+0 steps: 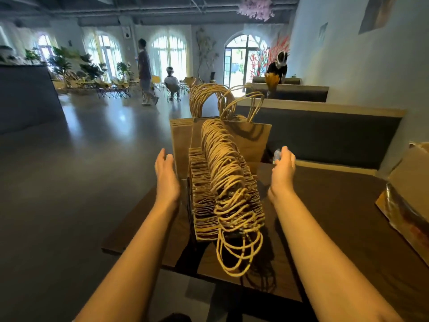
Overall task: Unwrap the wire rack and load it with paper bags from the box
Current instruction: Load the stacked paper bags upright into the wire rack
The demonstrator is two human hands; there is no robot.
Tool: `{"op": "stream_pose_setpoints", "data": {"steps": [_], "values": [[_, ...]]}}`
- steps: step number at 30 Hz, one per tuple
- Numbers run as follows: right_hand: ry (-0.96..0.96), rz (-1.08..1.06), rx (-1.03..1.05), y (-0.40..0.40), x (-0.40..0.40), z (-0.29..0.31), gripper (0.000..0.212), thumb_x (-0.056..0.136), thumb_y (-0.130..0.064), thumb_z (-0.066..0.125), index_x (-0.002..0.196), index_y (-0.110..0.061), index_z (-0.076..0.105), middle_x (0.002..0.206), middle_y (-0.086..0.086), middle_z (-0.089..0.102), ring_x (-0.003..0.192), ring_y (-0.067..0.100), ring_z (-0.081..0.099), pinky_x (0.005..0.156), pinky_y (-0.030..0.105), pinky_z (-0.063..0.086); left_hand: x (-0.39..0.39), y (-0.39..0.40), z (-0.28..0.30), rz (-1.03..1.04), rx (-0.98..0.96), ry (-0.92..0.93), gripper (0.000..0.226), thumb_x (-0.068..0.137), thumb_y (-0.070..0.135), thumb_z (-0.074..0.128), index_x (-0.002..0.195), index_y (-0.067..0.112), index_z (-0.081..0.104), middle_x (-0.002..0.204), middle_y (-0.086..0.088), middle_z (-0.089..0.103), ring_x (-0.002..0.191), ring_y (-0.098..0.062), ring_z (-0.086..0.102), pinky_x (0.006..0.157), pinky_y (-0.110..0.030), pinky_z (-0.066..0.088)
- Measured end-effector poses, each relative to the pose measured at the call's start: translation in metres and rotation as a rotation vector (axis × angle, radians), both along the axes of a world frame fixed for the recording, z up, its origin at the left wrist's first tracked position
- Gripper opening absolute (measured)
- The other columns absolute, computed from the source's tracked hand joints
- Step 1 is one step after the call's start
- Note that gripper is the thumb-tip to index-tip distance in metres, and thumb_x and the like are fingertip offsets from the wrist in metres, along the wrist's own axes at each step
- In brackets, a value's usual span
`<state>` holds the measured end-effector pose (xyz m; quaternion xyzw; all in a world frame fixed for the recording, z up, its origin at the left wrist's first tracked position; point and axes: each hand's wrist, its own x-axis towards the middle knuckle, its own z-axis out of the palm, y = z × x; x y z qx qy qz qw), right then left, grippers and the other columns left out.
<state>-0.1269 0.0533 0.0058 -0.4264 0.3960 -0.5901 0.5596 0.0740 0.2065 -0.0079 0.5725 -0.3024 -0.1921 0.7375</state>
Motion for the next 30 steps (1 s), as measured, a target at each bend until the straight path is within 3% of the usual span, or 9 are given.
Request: {"op": "stream_pose_setpoints", "data": {"steps": [4,6,9,14,19,23,26,28,30], "values": [[0.041,0.247,0.062,-0.037,0.013,0.010,0.062,0.105,-0.058,0.032,0.155,-0.022,0.037,0.161,0.005,0.038,0.149,0.026,0.034,0.119,0.039,0.026,0.088,-0.070,-0.061,-0.129,0.084,0.146,0.108,0.065,0.102,0.045,0.155,0.043,0.037,0.164,0.011,0.035,0.151,-0.014,0.032,0.124,-0.053,0.023],[0.015,0.335,0.047,-0.038,0.025,0.013,0.063,0.105,-0.060,0.029,0.155,-0.021,0.034,0.159,0.006,0.040,0.149,0.028,0.034,0.123,0.045,0.025,0.071,-0.063,-0.031,-0.164,0.094,0.158,0.089,0.082,0.093,0.039,0.145,0.031,0.055,0.152,0.001,0.054,0.139,-0.018,0.051,0.117,-0.048,0.037],[0.021,0.461,0.031,-0.023,0.044,0.021,0.059,0.106,-0.059,0.023,0.150,-0.023,0.038,0.155,0.002,0.045,0.141,0.025,0.045,0.113,0.039,0.036,0.014,-0.034,0.027,-0.245,0.023,0.095,0.064,0.108,0.057,0.017,0.116,0.023,0.071,0.114,-0.003,0.076,0.107,-0.017,0.070,0.097,-0.038,0.052],[0.097,0.529,0.032,-0.021,0.055,0.014,0.068,0.105,-0.061,0.023,0.159,-0.020,0.028,0.162,0.003,0.033,0.148,0.026,0.033,0.118,0.038,0.027,0.018,-0.032,0.025,-0.237,0.034,0.102,0.065,0.107,0.061,0.018,0.126,0.025,0.069,0.124,-0.001,0.074,0.122,-0.021,0.065,0.115,-0.050,0.041],[0.094,0.489,-0.002,-0.038,0.052,0.012,0.069,0.096,-0.075,0.029,0.141,-0.030,0.056,0.141,0.002,0.061,0.133,0.023,0.054,0.119,0.049,0.034,0.021,-0.032,0.033,-0.204,-0.019,0.085,0.064,0.107,0.058,0.021,0.132,0.020,0.066,0.126,-0.003,0.072,0.123,-0.020,0.064,0.117,-0.048,0.039],[0.071,0.488,-0.018,-0.040,0.062,0.022,0.082,0.093,-0.078,0.028,0.160,-0.031,0.027,0.164,0.002,0.032,0.150,0.026,0.031,0.125,0.052,0.020,0.024,-0.040,0.021,-0.196,-0.058,0.103,0.065,0.104,0.062,0.029,0.138,0.016,0.061,0.133,-0.009,0.068,0.128,-0.026,0.061,0.114,-0.049,0.041],[0.082,0.452,-0.015,-0.023,0.062,0.028,0.077,0.099,-0.071,0.026,0.161,-0.026,0.021,0.165,-0.002,0.027,0.153,0.022,0.023,0.126,0.045,0.016,0.040,-0.060,-0.024,-0.207,-0.010,0.089,0.088,0.084,0.084,0.047,0.149,0.025,0.048,0.147,-0.010,0.056,0.137,-0.030,0.051,0.116,-0.056,0.037],[0.114,0.444,-0.033,-0.025,0.060,0.016,0.065,0.108,-0.055,0.018,0.160,-0.016,0.022,0.158,-0.003,0.032,0.151,0.019,0.024,0.122,0.036,0.019,0.031,-0.055,-0.027,-0.178,0.007,0.123,0.087,0.084,0.077,0.051,0.154,0.027,0.036,0.151,-0.010,0.048,0.138,-0.029,0.048,0.117,-0.056,0.036],[0.125,0.482,-0.008,-0.022,0.055,0.003,0.063,0.109,-0.050,0.016,0.159,-0.013,0.025,0.160,0.001,0.032,0.150,0.022,0.027,0.120,0.034,0.021,0.025,-0.046,-0.024,-0.162,-0.003,0.154,0.066,0.098,0.054,0.046,0.154,0.021,0.035,0.147,-0.013,0.052,0.134,-0.030,0.051,0.113,-0.051,0.040]]}}
